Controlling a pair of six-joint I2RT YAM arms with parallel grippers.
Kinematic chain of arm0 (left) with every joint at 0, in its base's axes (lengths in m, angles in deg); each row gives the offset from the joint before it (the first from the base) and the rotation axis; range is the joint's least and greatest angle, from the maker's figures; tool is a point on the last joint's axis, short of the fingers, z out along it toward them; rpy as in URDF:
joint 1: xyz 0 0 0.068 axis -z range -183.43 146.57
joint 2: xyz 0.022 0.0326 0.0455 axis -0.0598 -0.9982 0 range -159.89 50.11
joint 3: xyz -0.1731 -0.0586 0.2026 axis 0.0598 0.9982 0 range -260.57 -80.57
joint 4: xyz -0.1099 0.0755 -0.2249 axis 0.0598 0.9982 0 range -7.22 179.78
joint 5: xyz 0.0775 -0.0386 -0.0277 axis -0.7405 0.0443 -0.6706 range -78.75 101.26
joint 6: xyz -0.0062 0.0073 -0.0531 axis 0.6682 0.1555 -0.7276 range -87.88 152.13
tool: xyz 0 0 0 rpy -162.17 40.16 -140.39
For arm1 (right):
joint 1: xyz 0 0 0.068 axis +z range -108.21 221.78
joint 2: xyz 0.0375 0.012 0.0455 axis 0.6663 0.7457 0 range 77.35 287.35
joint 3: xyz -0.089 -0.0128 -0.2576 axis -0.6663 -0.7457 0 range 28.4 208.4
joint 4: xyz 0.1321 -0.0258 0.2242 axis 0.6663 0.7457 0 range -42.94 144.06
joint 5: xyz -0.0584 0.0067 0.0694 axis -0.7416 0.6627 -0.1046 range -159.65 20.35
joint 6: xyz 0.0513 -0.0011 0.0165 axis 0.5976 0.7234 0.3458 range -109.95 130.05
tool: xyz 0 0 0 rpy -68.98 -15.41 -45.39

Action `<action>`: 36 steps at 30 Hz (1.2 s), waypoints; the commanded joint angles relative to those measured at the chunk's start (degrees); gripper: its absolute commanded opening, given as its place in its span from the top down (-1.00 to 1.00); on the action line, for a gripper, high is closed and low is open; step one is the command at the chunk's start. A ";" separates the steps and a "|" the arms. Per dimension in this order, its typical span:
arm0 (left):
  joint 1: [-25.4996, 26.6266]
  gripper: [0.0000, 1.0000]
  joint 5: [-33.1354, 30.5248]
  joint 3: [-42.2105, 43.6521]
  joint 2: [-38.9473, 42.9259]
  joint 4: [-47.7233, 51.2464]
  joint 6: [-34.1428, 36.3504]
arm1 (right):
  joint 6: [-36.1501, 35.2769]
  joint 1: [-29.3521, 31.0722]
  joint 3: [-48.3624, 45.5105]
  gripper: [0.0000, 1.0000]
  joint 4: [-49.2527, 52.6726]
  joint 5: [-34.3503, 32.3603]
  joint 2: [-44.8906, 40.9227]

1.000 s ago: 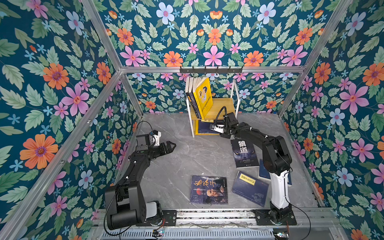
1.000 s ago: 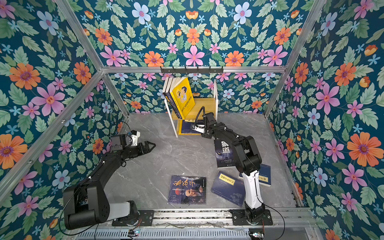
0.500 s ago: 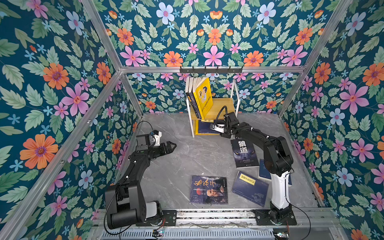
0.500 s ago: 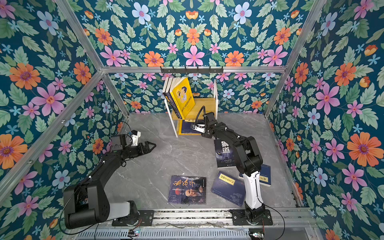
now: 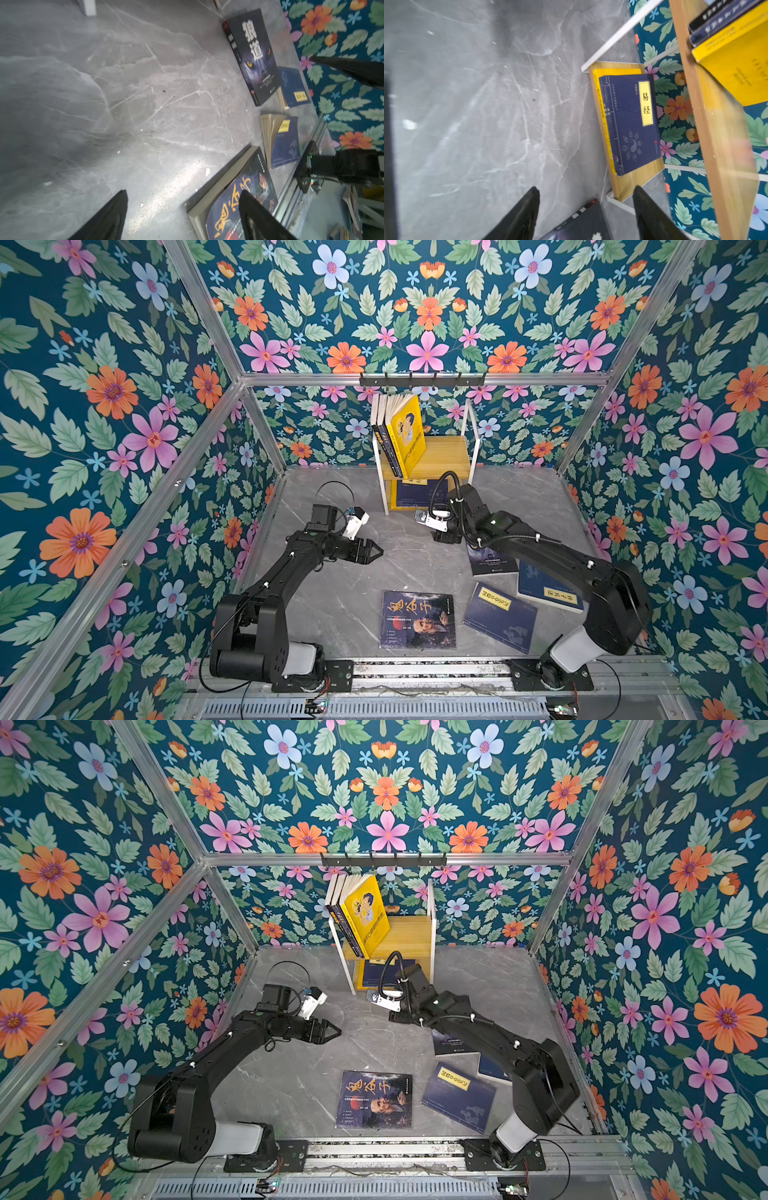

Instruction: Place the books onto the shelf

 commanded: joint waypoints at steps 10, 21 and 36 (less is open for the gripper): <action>9.99 -0.36 -6.88 -5.68 -7.87 14.18 7.86 | 21.01 24.41 -19.32 -0.72 5.29 -11.27 -15.22; 10.72 -0.53 -11.20 -6.62 -9.16 13.66 7.07 | 34.88 38.47 -25.09 -0.72 4.24 -12.11 -5.22; 9.50 -0.79 -15.04 -5.51 -9.73 10.16 5.52 | 34.95 35.39 -22.62 -0.61 -0.06 -16.60 6.48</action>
